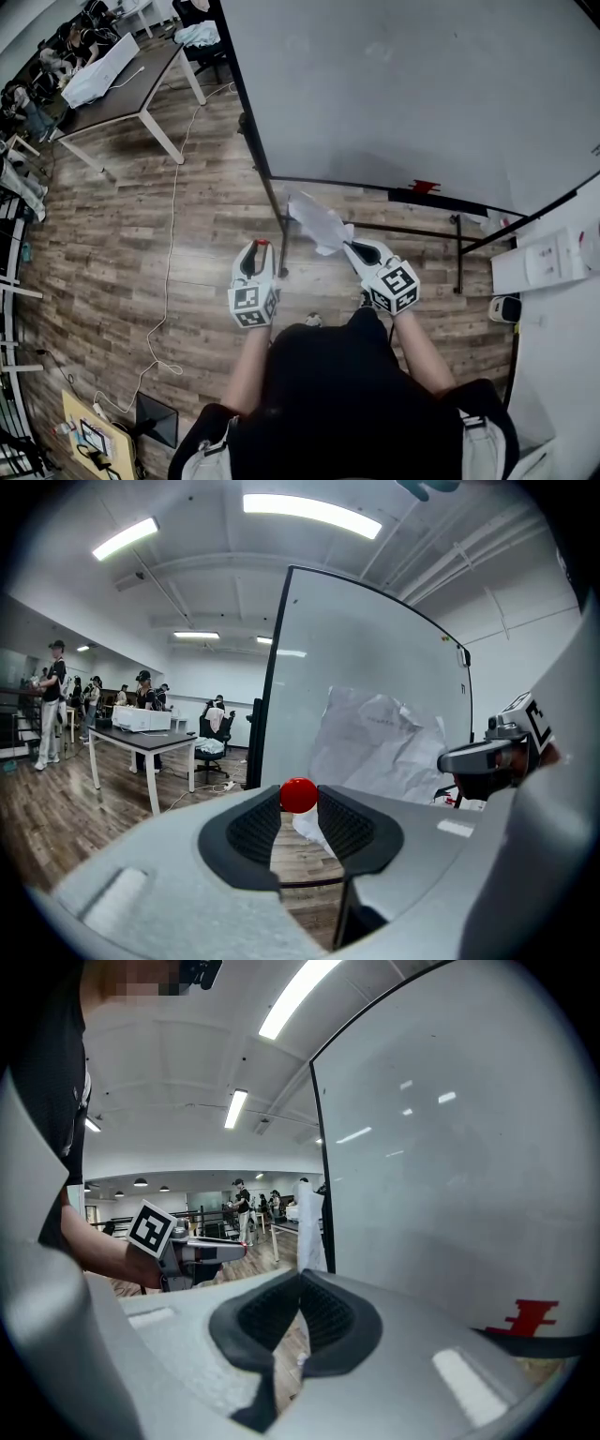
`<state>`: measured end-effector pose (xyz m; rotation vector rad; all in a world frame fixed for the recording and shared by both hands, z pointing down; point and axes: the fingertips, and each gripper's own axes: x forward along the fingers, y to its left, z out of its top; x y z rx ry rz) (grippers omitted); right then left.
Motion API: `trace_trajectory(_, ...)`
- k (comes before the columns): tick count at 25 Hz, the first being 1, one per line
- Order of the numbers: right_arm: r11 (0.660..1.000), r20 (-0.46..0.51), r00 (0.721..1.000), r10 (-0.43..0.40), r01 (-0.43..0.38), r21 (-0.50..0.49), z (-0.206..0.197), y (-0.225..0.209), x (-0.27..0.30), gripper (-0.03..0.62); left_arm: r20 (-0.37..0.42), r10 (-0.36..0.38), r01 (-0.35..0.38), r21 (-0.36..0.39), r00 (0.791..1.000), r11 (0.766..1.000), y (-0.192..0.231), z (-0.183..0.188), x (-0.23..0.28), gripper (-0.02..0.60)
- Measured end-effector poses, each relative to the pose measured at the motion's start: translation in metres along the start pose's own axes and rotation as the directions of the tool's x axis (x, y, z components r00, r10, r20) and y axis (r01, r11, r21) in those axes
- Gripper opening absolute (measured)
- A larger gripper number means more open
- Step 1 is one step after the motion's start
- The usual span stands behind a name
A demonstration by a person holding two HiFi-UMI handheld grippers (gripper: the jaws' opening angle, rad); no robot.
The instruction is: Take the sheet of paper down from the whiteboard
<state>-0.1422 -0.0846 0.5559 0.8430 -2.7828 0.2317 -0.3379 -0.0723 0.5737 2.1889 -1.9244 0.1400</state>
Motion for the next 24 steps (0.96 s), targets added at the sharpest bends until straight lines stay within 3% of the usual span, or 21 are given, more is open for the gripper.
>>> trace_trajectory(24,1.000,-0.003,1.000,-0.015,0.015,-0.004,-0.0002,-0.0088,0.0041,0.003,0.005,-0.004,0.004,-0.001,1.000,1.000,0.0035,0.0012,0.0084,0.126)
